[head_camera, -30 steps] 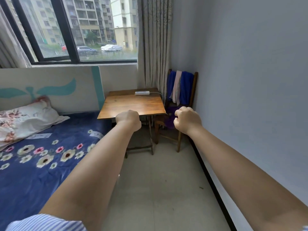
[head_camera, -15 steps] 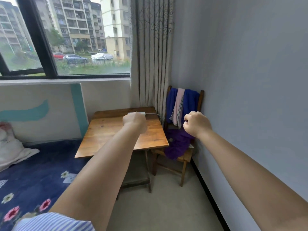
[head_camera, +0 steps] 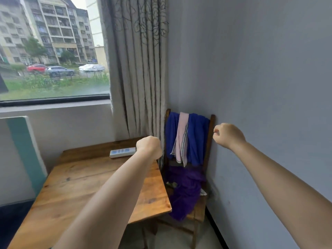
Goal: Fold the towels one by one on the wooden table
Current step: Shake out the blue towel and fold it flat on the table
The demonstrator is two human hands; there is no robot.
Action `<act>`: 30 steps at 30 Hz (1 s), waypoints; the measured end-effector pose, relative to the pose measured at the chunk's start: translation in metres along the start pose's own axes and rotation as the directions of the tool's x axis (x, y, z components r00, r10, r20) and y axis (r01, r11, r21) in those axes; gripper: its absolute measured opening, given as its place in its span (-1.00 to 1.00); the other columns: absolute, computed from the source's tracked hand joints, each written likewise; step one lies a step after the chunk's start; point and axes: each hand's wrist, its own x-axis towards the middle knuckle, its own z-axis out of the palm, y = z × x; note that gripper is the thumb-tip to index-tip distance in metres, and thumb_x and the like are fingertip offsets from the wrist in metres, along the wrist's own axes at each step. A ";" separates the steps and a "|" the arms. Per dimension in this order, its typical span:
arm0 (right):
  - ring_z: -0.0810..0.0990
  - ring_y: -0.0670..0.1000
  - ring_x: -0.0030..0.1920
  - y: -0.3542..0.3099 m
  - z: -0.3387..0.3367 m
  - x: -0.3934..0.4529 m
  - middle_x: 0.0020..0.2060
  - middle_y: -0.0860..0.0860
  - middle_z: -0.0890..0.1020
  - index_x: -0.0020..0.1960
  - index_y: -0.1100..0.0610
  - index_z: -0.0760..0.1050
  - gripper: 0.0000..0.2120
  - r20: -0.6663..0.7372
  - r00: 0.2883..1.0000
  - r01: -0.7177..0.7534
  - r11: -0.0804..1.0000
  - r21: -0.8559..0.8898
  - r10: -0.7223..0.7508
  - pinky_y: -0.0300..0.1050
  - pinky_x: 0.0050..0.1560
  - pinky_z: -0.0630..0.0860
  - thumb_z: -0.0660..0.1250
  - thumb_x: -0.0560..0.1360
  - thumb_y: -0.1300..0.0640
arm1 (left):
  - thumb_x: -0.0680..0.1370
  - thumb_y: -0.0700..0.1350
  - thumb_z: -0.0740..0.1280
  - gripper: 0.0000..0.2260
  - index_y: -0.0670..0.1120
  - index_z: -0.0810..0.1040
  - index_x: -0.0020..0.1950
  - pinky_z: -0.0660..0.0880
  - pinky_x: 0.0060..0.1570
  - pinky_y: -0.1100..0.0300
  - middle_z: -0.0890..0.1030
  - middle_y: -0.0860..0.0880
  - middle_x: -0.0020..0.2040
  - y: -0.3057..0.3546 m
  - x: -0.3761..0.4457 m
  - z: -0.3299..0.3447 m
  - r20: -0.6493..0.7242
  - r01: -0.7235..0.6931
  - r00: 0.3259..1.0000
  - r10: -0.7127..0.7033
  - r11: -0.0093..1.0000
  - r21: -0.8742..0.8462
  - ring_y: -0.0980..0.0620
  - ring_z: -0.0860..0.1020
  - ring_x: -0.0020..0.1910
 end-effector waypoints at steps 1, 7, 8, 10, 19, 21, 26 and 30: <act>0.52 0.19 -0.02 0.009 0.009 0.022 -0.01 0.19 0.58 -0.01 0.29 0.54 -0.77 0.007 1.000 -0.012 1.000 0.020 0.012 -0.12 -0.18 0.38 0.15 0.47 0.27 | 0.57 -0.16 0.17 -0.80 -0.14 0.53 0.10 0.36 -0.21 0.17 0.57 -0.09 0.03 0.006 0.026 0.001 0.002 -0.002 1.000 0.002 1.000 -0.011 -0.09 0.54 -0.01; 0.55 0.16 -0.03 0.039 0.060 0.116 -0.02 0.17 0.61 -0.01 0.27 0.54 -0.79 0.065 0.996 -0.070 0.993 0.091 0.064 -0.13 -0.15 0.44 0.16 0.48 0.25 | 0.57 -0.13 0.15 -0.80 -0.14 0.53 0.05 0.35 -0.27 0.19 0.47 -0.05 -0.11 0.029 0.147 0.016 0.037 -0.007 0.999 0.009 0.999 -0.051 -0.04 0.46 -0.16; 0.55 0.16 -0.04 0.043 0.069 0.134 -0.03 0.17 0.61 -0.01 0.27 0.54 -0.79 0.081 0.994 -0.077 0.992 0.099 0.069 -0.13 -0.16 0.44 0.16 0.49 0.25 | 0.58 -0.13 0.14 -0.81 -0.13 0.52 0.01 0.34 -0.30 0.19 0.46 -0.04 -0.13 0.033 0.169 0.021 0.045 -0.011 0.999 0.013 0.998 -0.060 -0.02 0.45 -0.18; 0.56 0.15 -0.06 0.049 0.085 0.163 -0.05 0.17 0.62 -0.02 0.27 0.54 -0.80 0.097 0.993 -0.083 0.991 0.107 0.072 -0.14 -0.19 0.43 0.16 0.49 0.24 | 0.57 -0.14 0.14 -0.83 -0.12 0.50 -0.05 0.34 -0.33 0.19 0.45 -0.02 -0.17 0.039 0.206 0.028 0.053 -0.021 0.998 0.025 0.997 -0.075 -0.01 0.44 -0.20; 0.55 0.13 -0.17 0.083 0.154 0.295 -0.13 0.20 0.62 -0.08 0.32 0.54 -0.80 0.152 0.971 -0.204 0.973 0.112 0.186 -0.17 -0.27 0.36 0.16 0.49 0.26 | 0.56 -0.18 0.12 -0.81 -0.19 0.50 -0.08 0.32 -0.41 0.22 0.50 -0.03 -0.18 0.066 0.380 0.063 0.163 -0.095 0.979 0.126 0.978 -0.186 -0.08 0.53 -0.10; 0.56 0.13 -0.14 0.093 0.174 0.323 -0.13 0.18 0.62 -0.09 0.30 0.54 -0.81 0.163 0.962 -0.235 0.967 0.098 0.217 -0.17 -0.27 0.37 0.17 0.50 0.25 | 0.56 -0.19 0.10 -0.76 -0.24 0.51 0.08 0.41 -0.21 0.15 0.56 -0.12 0.05 0.077 0.419 0.079 0.209 -0.084 0.968 0.140 0.963 -0.256 -0.12 0.54 0.06; 0.56 0.12 -0.07 0.110 0.215 0.359 -0.07 0.16 0.60 -0.03 0.28 0.53 -0.82 0.208 0.940 -0.277 0.961 0.007 0.270 -0.15 -0.21 0.40 0.18 0.50 0.24 | 0.61 -0.09 0.08 -0.68 -0.20 0.45 0.26 0.44 0.05 0.12 0.51 -0.13 0.24 0.105 0.478 0.117 0.276 -0.060 0.944 0.182 0.914 -0.400 -0.13 0.48 0.20; 0.54 0.14 0.05 0.121 0.236 0.384 0.03 0.15 0.57 0.10 0.24 0.49 -0.77 0.226 0.940 -0.245 0.966 -0.081 0.257 -0.13 -0.10 0.45 0.17 0.50 0.21 | 0.57 0.03 0.19 -0.64 -0.17 0.46 0.25 0.40 -0.13 0.21 0.54 -0.11 0.13 0.126 0.506 0.136 0.217 -0.094 0.954 0.209 0.892 -0.443 -0.01 0.52 -0.03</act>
